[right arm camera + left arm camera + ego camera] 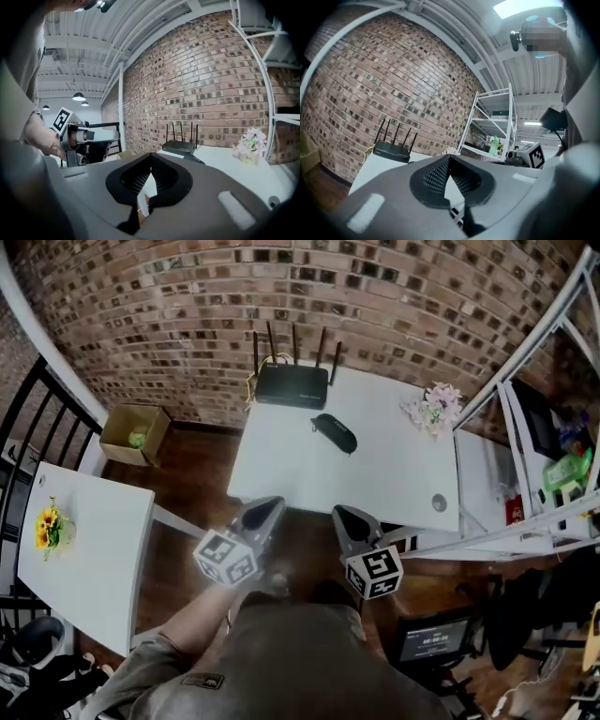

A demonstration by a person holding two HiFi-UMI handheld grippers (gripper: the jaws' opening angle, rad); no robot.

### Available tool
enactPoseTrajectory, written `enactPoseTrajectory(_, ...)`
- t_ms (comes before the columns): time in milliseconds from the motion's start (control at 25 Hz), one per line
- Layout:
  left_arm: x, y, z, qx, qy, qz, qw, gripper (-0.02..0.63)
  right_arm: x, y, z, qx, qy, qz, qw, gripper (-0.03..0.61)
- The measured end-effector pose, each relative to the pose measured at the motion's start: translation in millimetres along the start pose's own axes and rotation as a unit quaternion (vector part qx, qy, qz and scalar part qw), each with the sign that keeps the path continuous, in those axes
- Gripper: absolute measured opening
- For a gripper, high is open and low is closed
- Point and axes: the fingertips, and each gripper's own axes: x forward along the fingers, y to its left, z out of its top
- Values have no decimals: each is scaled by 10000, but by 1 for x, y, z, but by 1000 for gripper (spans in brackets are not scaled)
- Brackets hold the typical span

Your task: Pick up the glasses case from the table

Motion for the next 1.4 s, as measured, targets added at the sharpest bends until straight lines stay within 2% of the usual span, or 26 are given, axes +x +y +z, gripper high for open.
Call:
enactPoseTrajectory(160,14,23,-1,-84,55,114,9999,-9,33,-17,-2,-149,276,55,9995,12)
enactPoseTrajectory(360,53,52,4,14,131,259,9996,-9,79,-59,-3,-331,537,122,9979,14)
enactPoseTrajectory(640,109,81,-14,76,426,520,9977,-9,129,-114,-22,-652,1180,401,9901,23)
enactPoseTrajectory(840,139,99,-30,-22,599,709,9957,-9,170,-153,-38,-836,1672,604,9805,152)
enactPoseTrajectory(960,145,106,-37,-76,650,890,9939,-9,196,-172,-54,-1084,2050,706,9702,214)
enactPoseTrajectory(1160,144,120,-46,-195,668,1234,9899,-9,240,-197,-78,-1346,2616,926,9512,273)
enactPoseTrajectory(1400,124,134,-58,-398,795,1673,9819,-9,275,-206,-113,-1545,3325,1117,9236,358)
